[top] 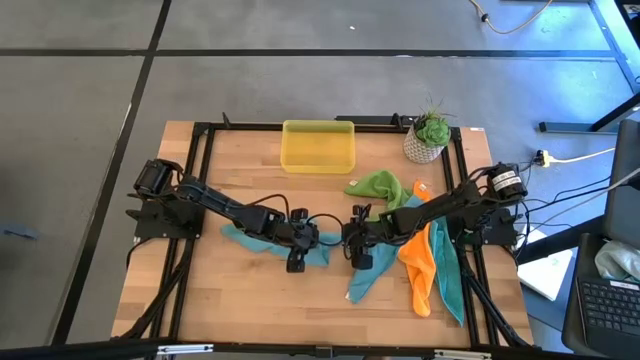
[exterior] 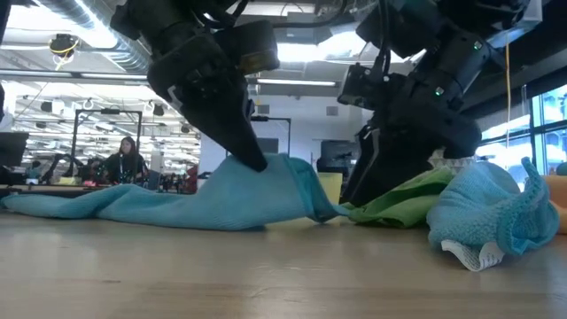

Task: Fold microfiber towels
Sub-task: Fold the left blue cloth

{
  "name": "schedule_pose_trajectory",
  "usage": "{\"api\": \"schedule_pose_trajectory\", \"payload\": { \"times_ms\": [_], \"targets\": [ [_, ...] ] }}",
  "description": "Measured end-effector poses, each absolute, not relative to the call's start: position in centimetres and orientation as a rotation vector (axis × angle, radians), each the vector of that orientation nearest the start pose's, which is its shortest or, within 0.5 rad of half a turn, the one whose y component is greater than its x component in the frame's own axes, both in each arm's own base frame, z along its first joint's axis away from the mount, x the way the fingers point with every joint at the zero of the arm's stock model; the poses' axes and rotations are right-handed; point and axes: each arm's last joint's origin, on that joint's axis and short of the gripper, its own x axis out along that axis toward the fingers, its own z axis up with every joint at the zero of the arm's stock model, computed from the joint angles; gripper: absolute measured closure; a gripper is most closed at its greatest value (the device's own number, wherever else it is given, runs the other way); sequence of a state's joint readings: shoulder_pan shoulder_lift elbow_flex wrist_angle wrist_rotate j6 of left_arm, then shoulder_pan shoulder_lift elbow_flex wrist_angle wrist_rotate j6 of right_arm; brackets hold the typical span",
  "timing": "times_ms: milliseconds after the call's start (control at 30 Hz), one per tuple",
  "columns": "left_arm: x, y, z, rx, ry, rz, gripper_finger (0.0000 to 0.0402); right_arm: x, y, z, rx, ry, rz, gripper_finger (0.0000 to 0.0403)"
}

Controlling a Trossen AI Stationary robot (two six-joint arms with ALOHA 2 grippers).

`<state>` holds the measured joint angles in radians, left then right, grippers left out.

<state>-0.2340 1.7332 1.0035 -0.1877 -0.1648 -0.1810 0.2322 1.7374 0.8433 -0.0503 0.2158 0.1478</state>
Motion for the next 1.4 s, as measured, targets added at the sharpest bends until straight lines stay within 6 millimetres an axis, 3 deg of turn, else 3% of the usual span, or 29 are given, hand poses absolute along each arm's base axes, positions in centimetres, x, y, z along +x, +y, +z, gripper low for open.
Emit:
{"api": "schedule_pose_trajectory", "payload": {
  "times_ms": [233,500,767,1033,1233,1400],
  "targets": [
    [33.6,-7.5,16.9,0.016,0.901,0.014,0.0296,31.3,6.8,13.3,-0.073,0.919,-0.053,0.0199],
    [33.6,-7.4,16.8,0.029,0.898,0.039,0.0298,31.2,6.7,13.2,-0.076,0.932,-0.054,0.0199],
    [34.9,-6.2,13.1,-0.034,0.991,-0.067,0.0289,31.2,6.7,13.1,-0.077,0.937,-0.055,0.0199],
    [35.1,-5.6,12.9,0.013,0.977,-0.012,0.0288,30.9,6.7,13.0,-0.082,0.971,-0.059,0.0199],
    [35.0,-5.8,12.9,0.012,0.977,-0.010,0.0307,30.8,6.7,12.9,-0.085,0.976,-0.059,0.0199],
    [34.9,-6.3,13.5,0.045,0.944,0.042,0.0360,30.8,6.7,12.9,-0.087,0.976,-0.059,0.0199]
  ]
}}
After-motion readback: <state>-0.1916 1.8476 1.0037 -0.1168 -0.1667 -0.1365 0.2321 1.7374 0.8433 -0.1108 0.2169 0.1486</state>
